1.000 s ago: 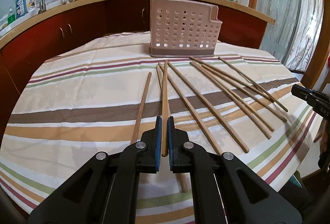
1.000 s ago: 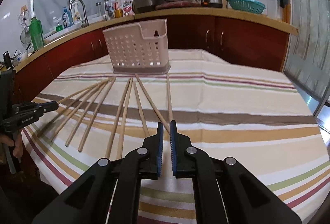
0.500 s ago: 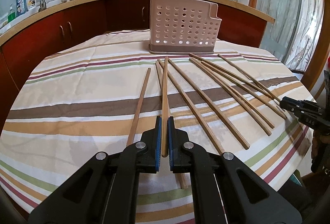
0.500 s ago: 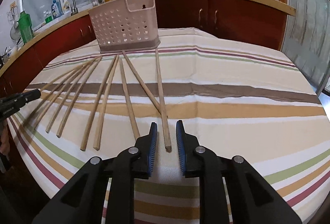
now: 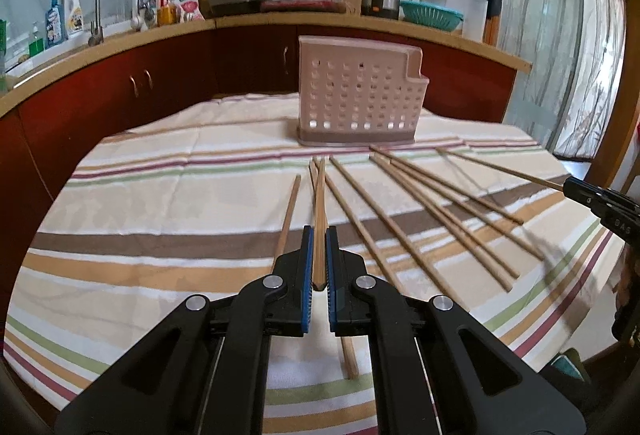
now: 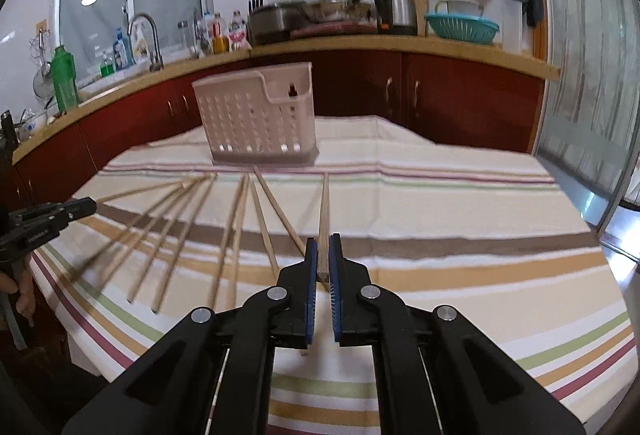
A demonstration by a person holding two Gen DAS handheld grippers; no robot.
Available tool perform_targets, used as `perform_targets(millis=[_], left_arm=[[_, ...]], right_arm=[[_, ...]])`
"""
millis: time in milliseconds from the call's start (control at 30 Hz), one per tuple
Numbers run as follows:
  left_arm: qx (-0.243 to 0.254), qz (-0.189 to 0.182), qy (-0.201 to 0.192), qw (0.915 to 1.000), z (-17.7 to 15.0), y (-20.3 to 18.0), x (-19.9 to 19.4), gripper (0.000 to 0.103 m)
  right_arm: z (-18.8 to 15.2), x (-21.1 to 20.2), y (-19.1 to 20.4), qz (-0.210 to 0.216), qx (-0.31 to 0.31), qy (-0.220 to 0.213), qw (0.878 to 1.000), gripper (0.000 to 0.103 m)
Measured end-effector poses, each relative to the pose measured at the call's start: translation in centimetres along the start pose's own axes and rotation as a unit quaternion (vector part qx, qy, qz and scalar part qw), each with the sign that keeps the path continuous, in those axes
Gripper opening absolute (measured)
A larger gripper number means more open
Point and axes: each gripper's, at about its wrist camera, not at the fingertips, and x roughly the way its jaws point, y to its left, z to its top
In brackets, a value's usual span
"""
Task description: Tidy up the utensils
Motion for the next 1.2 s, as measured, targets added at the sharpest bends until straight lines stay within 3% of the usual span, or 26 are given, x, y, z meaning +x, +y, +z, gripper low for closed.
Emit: perform_targets(millis=[500,900,1200], left_arm=[[0.009,-0.005,-0.082,0.9966,5.0,-1.3,-4.2,0.006],[0.012,0.0,-0.118,0.993,9.4,-1.2,-3.0,0.006],[0.011,0.01,-0.131,0.9913,11.2,-1.0,-1.9,0.006]], right_arm=[[5.0,-2.6,1.0,0.008,-0.015,-0.063,0.998,0.007],[9.3,-0.7,1.0,0.021,-0.025,-0.092,0.995,0.007],[10.6,1.4,1.7,0.031,-0.027,-0.099,0.994,0.007]])
